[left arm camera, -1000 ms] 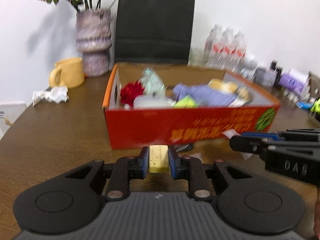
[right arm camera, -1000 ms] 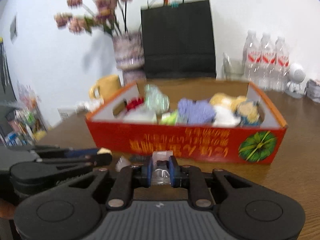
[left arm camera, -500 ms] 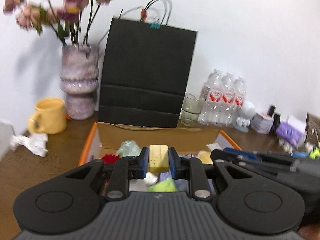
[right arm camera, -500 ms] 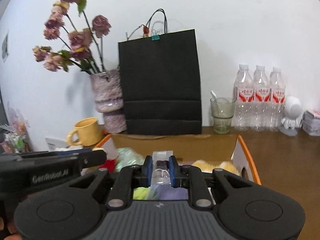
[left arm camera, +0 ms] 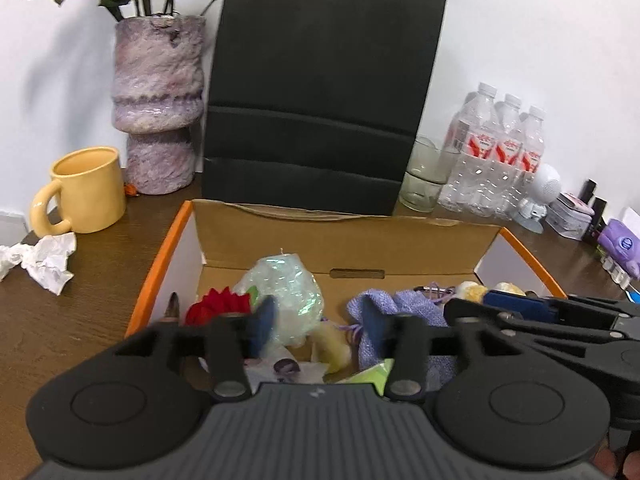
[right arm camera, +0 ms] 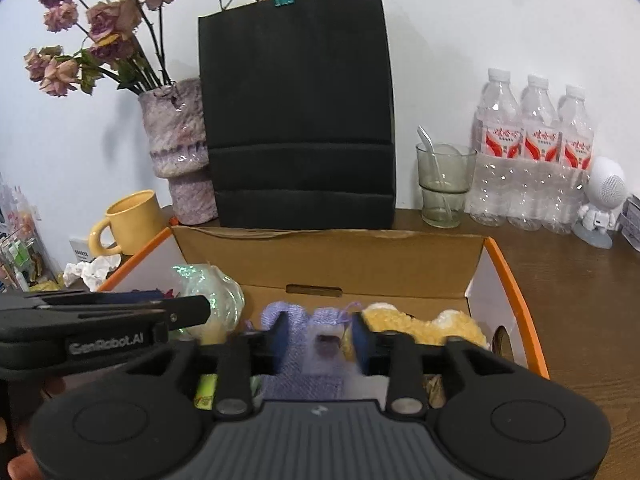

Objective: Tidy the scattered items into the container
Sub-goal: 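Lower the soap bar and candy into the box and open both grippers, then grasp a wrapped candy with the left gripper while the right grasps the black packet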

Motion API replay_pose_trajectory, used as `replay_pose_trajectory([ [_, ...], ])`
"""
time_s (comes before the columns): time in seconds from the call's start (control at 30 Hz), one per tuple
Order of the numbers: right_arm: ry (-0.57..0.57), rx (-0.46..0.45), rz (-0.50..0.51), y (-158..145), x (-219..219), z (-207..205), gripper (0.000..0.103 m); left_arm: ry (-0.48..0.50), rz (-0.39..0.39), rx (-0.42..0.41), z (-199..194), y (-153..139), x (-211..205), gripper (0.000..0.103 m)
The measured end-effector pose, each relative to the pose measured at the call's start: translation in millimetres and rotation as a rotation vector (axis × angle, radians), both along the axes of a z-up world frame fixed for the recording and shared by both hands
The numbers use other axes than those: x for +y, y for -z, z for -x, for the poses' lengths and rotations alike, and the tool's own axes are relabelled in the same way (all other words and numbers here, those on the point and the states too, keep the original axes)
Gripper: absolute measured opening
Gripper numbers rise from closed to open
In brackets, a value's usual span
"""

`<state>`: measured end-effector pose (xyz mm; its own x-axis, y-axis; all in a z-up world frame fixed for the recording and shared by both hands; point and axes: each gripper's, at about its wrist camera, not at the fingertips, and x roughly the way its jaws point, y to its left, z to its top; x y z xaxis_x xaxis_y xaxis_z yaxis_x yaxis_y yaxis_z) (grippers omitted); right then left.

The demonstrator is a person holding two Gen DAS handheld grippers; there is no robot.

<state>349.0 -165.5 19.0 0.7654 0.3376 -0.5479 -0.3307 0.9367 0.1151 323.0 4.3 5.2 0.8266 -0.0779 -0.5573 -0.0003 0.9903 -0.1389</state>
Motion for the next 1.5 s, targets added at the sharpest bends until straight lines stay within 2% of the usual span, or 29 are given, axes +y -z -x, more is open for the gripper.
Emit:
replay_pose_trajectory([
  [0.07,0.002,-0.014,0.004,-2.3,-1.6,2.8,0.046,-0.045,-0.022,-0.022,4.5,-3.2,1.2,0.085],
  [0.13,0.001,-0.023,-0.002,-6.5,-5.1,4.9,0.05,-0.07,-0.023,-0.037,8.3,-7.8,4.3,0.094],
  [0.23,0.029,-0.036,-0.011,-13.6,-13.8,7.8,0.071,-0.08,-0.014,-0.066,14.2,-15.7,8.8,0.102],
  [0.3,0.051,-0.034,-0.019,-16.7,-20.6,9.0,0.094,-0.092,-0.016,-0.071,17.3,-19.5,10.8,0.103],
  [0.33,0.048,-0.034,-0.033,-17.8,-24.0,9.7,0.096,-0.096,-0.018,-0.07,18.1,-20.9,11.2,0.103],
  [0.5,0.064,-0.035,-0.035,-22.1,-31.6,17.6,0.102,-0.12,-0.042,-0.07,24.4,-26.1,11.6,0.103],
  [0.73,0.08,-0.05,-0.021,-25.0,-47.3,42.6,0.102,-0.102,-0.087,-0.097,58.2,-27.9,13.9,0.103],
  [0.93,0.079,-0.082,0.02,-21.6,-60.4,85.2,0.102,-0.014,-0.157,-0.061,104.1,-9.0,6.9,0.103],
  [1.13,0.043,-0.099,0.021,-11.7,-62.3,130.4,0.102,0.09,-0.153,-0.01,140.9,19.3,-9.8,0.102],
  [1.2,0.03,-0.084,0.015,-6.4,-60.0,137.5,0.102,0.103,-0.164,0.019,143.6,28.7,-17.2,0.098],
  [1.27,0.023,-0.064,0.019,0.4,-57.8,141.5,0.102,0.105,-0.168,0.046,142.2,36.1,-21.3,0.086],
  [1.43,0.024,-0.022,0.014,13.8,-54.5,147.4,0.102,0.101,-0.157,0.091,132.9,45.3,-23.4,0.076],
  [1.5,0.022,-0.017,0.019,16.8,-53.1,148.7,0.102,0.107,-0.142,0.106,128.6,47.8,-23.0,0.067],
])
